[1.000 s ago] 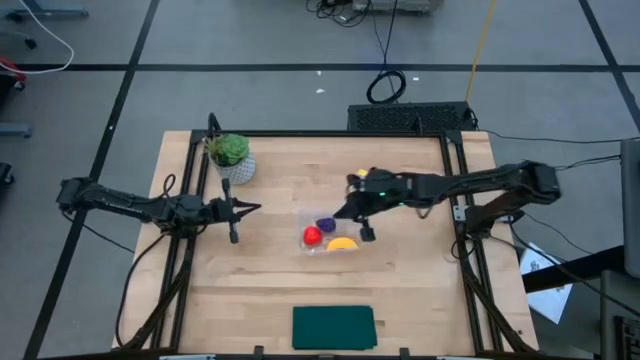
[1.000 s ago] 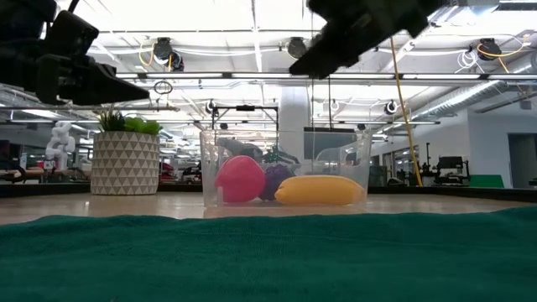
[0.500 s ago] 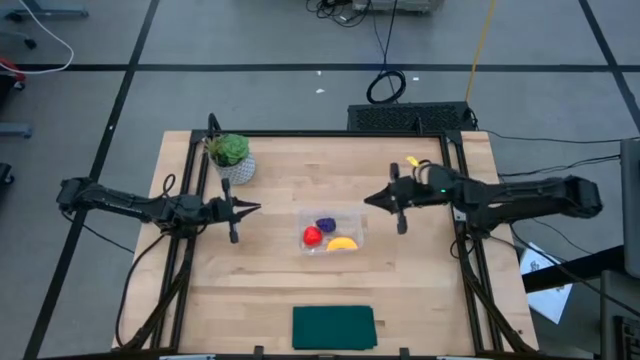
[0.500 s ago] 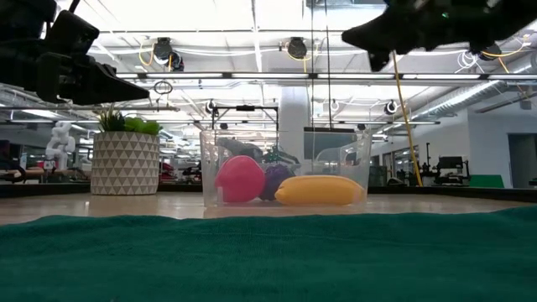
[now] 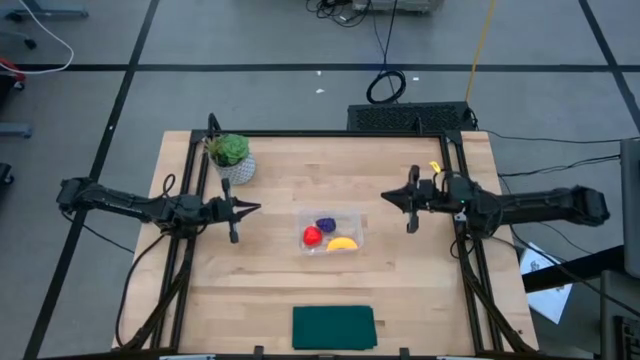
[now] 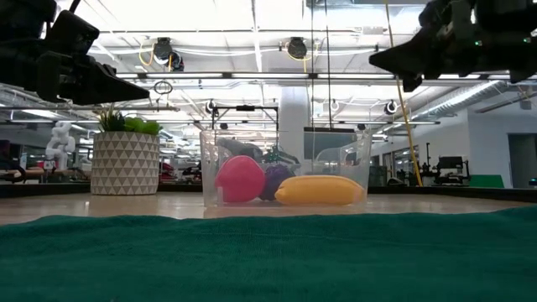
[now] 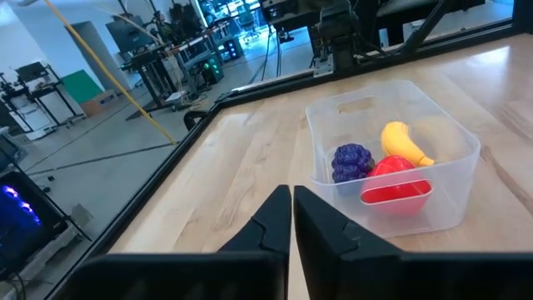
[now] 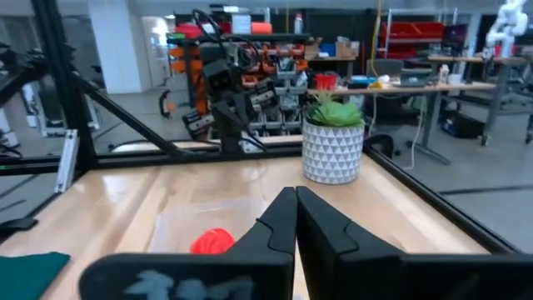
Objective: Pick and placing Produce into tupperware
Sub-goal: Return to Home Position
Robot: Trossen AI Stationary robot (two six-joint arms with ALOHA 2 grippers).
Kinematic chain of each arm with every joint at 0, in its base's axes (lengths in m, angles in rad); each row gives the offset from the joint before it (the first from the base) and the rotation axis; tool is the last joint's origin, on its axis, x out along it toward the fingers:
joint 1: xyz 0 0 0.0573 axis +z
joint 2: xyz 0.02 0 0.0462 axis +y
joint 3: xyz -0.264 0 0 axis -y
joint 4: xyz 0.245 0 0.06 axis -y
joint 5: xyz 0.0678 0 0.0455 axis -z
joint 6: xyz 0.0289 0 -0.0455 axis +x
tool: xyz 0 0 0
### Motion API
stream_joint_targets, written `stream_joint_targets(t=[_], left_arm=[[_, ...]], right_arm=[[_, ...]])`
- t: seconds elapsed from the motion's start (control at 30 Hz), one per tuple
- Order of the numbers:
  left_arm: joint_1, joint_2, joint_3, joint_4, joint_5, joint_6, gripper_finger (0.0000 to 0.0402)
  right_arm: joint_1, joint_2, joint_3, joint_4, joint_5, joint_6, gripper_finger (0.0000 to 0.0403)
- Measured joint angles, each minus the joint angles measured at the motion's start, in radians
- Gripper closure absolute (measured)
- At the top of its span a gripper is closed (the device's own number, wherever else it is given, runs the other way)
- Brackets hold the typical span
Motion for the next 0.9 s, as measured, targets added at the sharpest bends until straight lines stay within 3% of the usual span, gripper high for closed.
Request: stream_joint_targets(t=[0.43, 0.63, 0.9], left_arm=[[0.0, 0.0, 0.0, 0.0, 0.0, -0.009, 0.0399], [0.0, 0.0, 0.0, 0.0, 0.0, -0.017, 0.0381], [0.0, 0.0, 0.0, 0.0, 0.0, -0.017, 0.0376]], right_arm=[[-0.128, -0.07, -0.021, 0.0, -0.151, 0.013, 0.0403], [-0.154, -0.073, -0.021, 0.001, -0.182, 0.026, 0.0403], [-0.161, -0.08, -0.076, 0.144, -0.205, 0.047, 0.0403]])
